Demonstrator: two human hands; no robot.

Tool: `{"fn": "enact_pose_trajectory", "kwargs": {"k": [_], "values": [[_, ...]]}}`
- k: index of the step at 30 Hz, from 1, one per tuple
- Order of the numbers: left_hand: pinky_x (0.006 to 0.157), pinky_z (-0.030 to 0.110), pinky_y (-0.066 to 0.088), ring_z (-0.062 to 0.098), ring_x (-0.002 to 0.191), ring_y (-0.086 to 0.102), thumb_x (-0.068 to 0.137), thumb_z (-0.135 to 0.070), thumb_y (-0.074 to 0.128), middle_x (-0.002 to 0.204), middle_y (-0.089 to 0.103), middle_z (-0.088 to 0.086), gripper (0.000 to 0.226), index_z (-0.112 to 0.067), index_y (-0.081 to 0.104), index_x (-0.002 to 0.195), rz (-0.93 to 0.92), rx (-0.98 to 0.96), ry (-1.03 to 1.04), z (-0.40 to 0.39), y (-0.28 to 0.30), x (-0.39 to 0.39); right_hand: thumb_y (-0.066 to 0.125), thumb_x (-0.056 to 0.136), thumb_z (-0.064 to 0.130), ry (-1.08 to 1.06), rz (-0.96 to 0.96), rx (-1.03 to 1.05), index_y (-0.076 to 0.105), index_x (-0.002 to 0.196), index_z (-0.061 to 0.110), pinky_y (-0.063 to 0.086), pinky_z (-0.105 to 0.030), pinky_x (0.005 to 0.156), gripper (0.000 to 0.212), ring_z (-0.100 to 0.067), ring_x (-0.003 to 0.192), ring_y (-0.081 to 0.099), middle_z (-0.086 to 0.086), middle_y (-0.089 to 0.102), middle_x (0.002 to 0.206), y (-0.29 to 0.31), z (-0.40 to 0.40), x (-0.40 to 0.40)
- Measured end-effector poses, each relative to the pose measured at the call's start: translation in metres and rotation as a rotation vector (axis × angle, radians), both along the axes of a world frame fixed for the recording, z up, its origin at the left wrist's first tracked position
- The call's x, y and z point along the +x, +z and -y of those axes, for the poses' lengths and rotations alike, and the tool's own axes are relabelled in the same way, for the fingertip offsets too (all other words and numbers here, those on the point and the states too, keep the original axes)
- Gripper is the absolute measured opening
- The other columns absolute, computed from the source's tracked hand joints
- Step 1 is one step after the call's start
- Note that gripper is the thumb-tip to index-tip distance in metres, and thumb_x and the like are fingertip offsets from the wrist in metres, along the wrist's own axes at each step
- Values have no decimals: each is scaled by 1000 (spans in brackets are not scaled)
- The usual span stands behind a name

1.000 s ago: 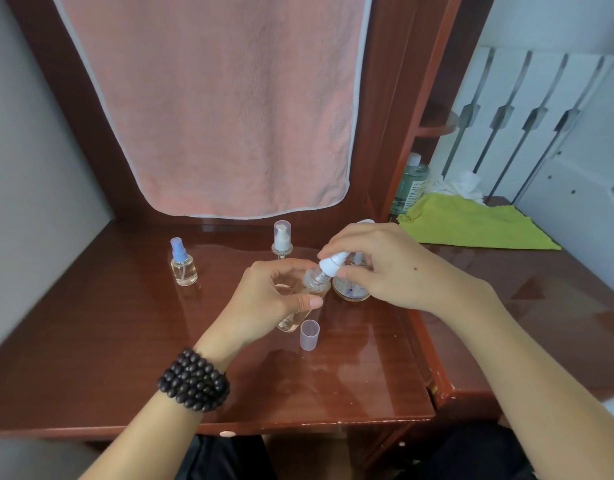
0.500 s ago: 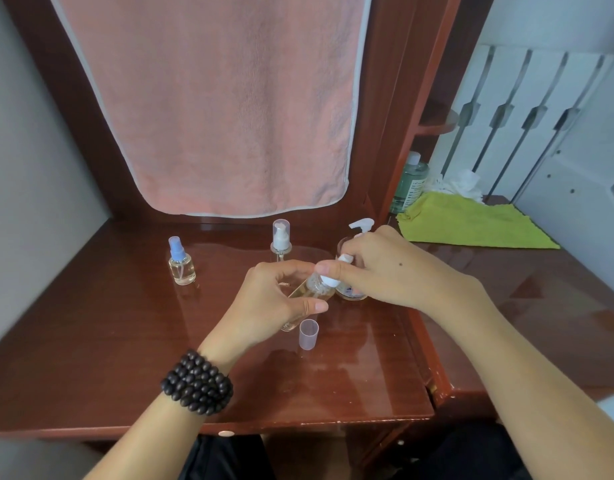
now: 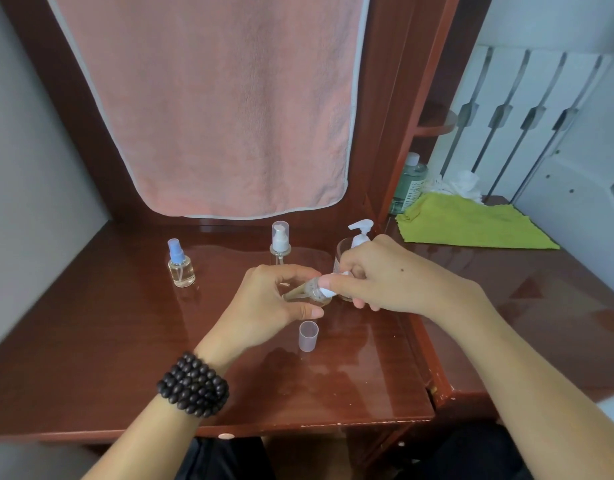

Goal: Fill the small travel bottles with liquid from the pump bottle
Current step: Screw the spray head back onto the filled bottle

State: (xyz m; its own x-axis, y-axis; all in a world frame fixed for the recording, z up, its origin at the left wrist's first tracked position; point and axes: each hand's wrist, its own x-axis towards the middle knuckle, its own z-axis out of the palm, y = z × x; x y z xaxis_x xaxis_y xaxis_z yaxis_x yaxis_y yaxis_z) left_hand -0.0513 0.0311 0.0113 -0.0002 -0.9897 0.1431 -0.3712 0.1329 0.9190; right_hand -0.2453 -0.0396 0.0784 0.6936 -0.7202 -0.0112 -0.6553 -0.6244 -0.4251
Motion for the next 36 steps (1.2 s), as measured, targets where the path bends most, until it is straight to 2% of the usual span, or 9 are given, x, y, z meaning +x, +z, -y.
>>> {"fn": "enact_pose_trajectory", "kwargs": {"k": [5, 9, 14, 18, 20, 24, 26, 29, 36], "values": [[66, 25, 42, -2, 54, 55, 72, -11, 90, 70, 69, -17, 35, -25, 78, 102, -48, 8, 21, 0, -2, 3, 76, 85, 39, 97, 50, 2, 63, 112, 30, 47, -19, 62, 31, -8, 72, 61, 7, 64, 76, -2, 1, -7], [67, 26, 44, -1, 59, 58, 71, -11, 91, 81, 75, -8, 36, -25, 79, 101, -36, -28, 17, 1, 0, 1, 70, 89, 26, 95, 138, -20, 68, 94, 22, 49, -18, 59, 7, -11, 66, 61, 4, 62, 74, -3, -2, -6], [65, 29, 50, 7, 61, 60, 68, -12, 92, 76, 74, -7, 41, -29, 79, 103, -20, -108, 57, 0, 1, -3, 48, 96, 59, 16, 99, -183, 58, 62, 13, 50, -40, 59, 58, -14, 55, 57, -2, 55, 53, -10, 0, -1], [65, 28, 44, 3, 55, 55, 70, -11, 91, 68, 68, -13, 39, -24, 79, 104, -56, -84, 42, 2, -2, 1, 71, 86, 39, 55, 229, -118, 67, 94, 25, 49, -23, 59, 17, -8, 63, 61, 11, 60, 63, -7, -2, -6], [65, 29, 46, 4, 57, 58, 69, -10, 92, 75, 72, -10, 39, -24, 79, 103, -44, -101, 53, 2, -3, 1, 74, 86, 23, 138, 251, -88, 68, 101, 24, 43, -13, 58, 16, -7, 66, 62, 12, 63, 73, -7, -1, -7], [77, 25, 54, 5, 81, 70, 67, -8, 92, 90, 76, -15, 40, -31, 78, 96, -8, -199, 109, -1, 0, -3, 71, 90, 31, 73, 311, -27, 68, 93, 23, 43, -16, 56, 9, -5, 58, 60, 6, 65, 66, -12, 1, -5], [80, 11, 49, 0, 91, 69, 65, -6, 93, 95, 73, -25, 45, -36, 76, 95, 44, -273, 153, -2, 1, -7, 61, 95, 44, 14, 296, -92, 62, 78, 23, 49, -30, 57, 27, -10, 56, 59, 3, 62, 57, -20, 0, -1], [79, 7, 48, -2, 92, 68, 65, -4, 93, 96, 70, -30, 49, -35, 75, 98, 80, -322, 174, -3, -1, -10, 55, 98, 50, -68, 345, -166, 49, 60, 24, 42, -29, 53, 46, -11, 52, 52, 5, 49, 49, -29, -2, 3], [81, 16, 52, 3, 91, 71, 67, -13, 93, 95, 74, -24, 42, -31, 77, 101, 85, -289, 163, 1, -3, -4, 72, 88, 28, 69, 390, -117, 65, 91, 22, 41, -14, 54, 9, -12, 57, 60, 4, 63, 62, -26, 1, -1]]}}
